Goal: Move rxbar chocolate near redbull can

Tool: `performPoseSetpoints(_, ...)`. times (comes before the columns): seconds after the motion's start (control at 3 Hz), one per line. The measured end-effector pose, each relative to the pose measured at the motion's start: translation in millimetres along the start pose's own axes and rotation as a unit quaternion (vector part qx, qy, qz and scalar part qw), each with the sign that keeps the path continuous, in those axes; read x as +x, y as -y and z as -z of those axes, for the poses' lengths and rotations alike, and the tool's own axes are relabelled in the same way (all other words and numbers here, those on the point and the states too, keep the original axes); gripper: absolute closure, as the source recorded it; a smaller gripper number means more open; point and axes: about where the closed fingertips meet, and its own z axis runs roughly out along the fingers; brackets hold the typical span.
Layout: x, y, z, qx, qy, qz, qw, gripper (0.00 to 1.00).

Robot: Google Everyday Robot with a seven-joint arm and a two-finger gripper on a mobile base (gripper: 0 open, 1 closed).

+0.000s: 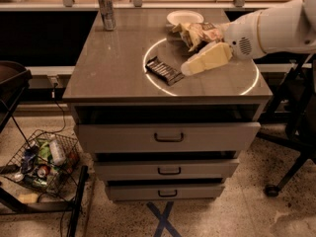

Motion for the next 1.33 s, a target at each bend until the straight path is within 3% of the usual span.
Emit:
performPoseSetpoints(0.67, 21, 7, -80, -0.004, 0.065, -0.047, 0.9967, 0.00)
performPoseSetpoints(1.33, 25, 16, -122, -0.011, 0.074, -0.038, 0.9965, 0.00)
